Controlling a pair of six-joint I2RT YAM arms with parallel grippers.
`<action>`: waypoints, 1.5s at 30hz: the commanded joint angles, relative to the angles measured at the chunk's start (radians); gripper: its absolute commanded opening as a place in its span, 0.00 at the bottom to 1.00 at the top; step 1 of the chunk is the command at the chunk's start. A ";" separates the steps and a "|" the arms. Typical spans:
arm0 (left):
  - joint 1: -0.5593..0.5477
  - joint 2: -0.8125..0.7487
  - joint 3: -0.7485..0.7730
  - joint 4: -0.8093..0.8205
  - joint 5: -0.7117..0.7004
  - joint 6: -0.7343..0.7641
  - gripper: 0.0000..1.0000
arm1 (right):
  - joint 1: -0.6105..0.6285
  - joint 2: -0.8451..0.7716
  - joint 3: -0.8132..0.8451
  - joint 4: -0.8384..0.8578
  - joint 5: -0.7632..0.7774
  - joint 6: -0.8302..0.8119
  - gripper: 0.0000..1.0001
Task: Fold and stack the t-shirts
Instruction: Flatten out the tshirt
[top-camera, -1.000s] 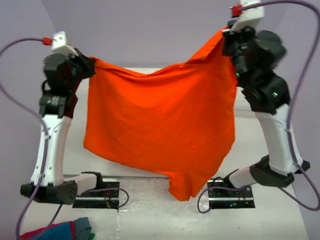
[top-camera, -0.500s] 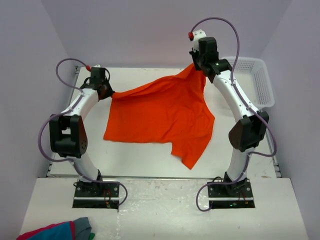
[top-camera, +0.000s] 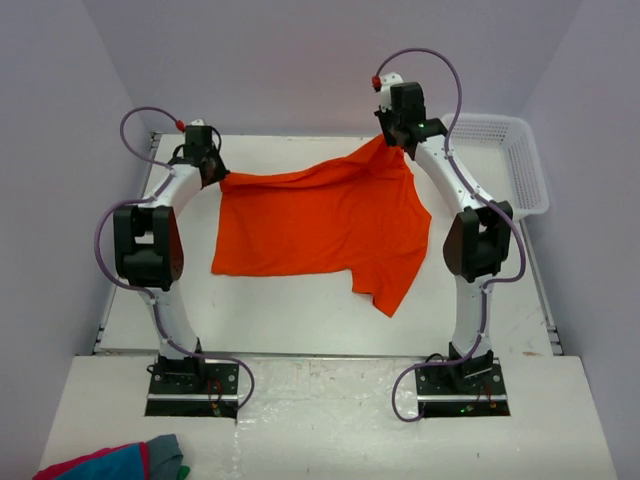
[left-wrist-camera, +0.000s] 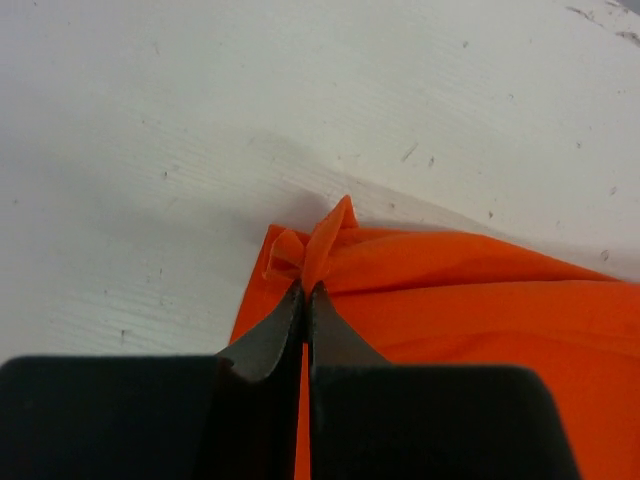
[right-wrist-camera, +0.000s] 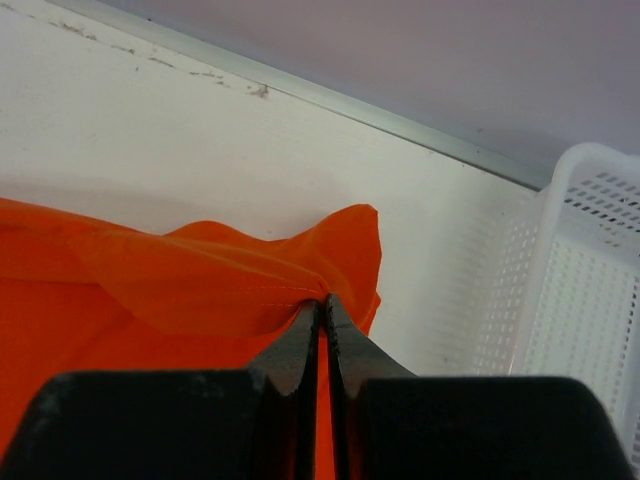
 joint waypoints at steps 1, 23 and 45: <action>0.017 0.004 0.066 0.058 0.007 0.034 0.00 | -0.021 -0.016 0.050 0.046 -0.010 -0.010 0.00; 0.055 0.162 0.276 0.063 0.067 0.086 0.00 | -0.065 0.055 0.168 0.067 0.032 -0.004 0.00; 0.075 0.375 0.488 -0.034 0.103 0.083 0.00 | -0.082 0.160 0.262 0.029 -0.005 0.006 0.00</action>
